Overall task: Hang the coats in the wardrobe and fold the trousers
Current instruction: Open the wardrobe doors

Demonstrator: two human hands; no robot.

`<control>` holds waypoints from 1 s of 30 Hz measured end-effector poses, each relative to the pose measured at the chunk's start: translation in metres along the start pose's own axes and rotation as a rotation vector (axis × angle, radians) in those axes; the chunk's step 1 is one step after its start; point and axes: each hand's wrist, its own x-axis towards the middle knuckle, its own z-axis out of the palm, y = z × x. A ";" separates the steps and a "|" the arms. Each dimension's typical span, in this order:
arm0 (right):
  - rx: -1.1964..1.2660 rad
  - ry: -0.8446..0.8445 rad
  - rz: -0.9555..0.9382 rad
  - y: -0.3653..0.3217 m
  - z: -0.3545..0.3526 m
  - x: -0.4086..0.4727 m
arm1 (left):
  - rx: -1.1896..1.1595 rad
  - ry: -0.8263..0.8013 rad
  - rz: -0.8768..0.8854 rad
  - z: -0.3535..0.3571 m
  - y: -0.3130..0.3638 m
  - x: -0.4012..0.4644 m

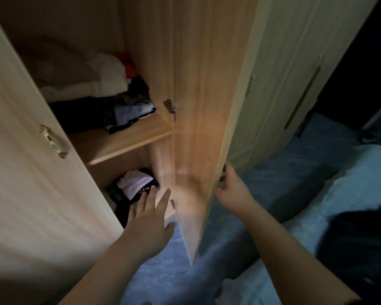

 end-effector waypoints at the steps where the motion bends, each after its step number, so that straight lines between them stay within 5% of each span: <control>1: 0.000 0.010 0.002 0.006 -0.013 0.000 | 0.000 -0.005 0.001 0.004 0.010 -0.001; 6: -0.157 0.079 0.018 0.047 -0.033 -0.027 | -0.005 0.020 -0.031 0.013 0.039 -0.009; 14: -0.582 -0.123 -0.190 0.035 0.009 -0.077 | 0.006 0.071 -0.139 0.011 0.024 -0.028; 30: -0.806 -0.366 -0.382 -0.049 0.150 -0.004 | -0.071 0.175 -0.390 -0.037 -0.146 -0.042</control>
